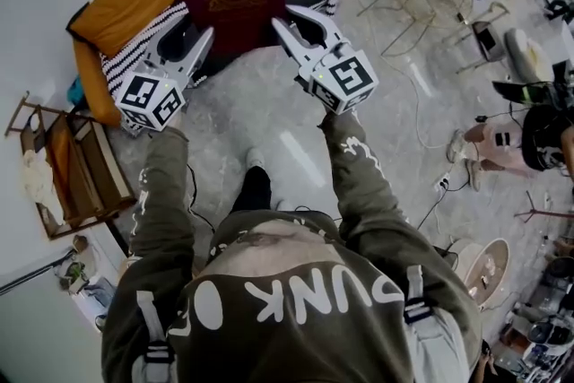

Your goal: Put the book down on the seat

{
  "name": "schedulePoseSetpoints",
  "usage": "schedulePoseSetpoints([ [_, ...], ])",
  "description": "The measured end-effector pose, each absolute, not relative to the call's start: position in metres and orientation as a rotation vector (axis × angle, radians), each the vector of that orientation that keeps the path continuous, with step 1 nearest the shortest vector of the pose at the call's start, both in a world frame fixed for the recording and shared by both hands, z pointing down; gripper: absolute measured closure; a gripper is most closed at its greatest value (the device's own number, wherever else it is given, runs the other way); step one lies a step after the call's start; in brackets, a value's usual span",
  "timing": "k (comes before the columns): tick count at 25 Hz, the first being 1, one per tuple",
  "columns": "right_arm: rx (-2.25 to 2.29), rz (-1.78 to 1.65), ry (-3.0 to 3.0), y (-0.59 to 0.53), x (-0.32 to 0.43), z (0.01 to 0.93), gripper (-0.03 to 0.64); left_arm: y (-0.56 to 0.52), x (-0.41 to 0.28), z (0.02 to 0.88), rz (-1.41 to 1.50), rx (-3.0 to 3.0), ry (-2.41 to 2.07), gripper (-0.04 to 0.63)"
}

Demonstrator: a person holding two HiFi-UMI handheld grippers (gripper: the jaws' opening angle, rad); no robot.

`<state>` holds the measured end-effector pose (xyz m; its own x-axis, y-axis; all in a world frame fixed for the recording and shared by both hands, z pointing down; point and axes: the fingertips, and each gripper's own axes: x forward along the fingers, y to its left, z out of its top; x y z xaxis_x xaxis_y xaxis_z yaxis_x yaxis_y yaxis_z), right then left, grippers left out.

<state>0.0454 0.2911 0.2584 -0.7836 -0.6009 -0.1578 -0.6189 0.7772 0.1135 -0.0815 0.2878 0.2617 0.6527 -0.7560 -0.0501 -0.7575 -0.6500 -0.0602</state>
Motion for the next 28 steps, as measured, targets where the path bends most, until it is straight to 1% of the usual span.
schedulePoseSetpoints([
  [12,-1.085,0.238,2.852,0.154,0.008,0.260,0.529,0.144,-0.119,0.269,0.066,-2.869,1.213,0.403],
  [18,-1.086,0.208,2.866,0.090,0.012,0.272,0.529,0.081,-0.115,0.280,0.058,-2.878,1.226,0.403],
  [28,-1.002,0.121,2.885,-0.048,0.013,0.304,0.529,-0.051,-0.114,0.309,0.002,-2.876,1.337,0.403],
])
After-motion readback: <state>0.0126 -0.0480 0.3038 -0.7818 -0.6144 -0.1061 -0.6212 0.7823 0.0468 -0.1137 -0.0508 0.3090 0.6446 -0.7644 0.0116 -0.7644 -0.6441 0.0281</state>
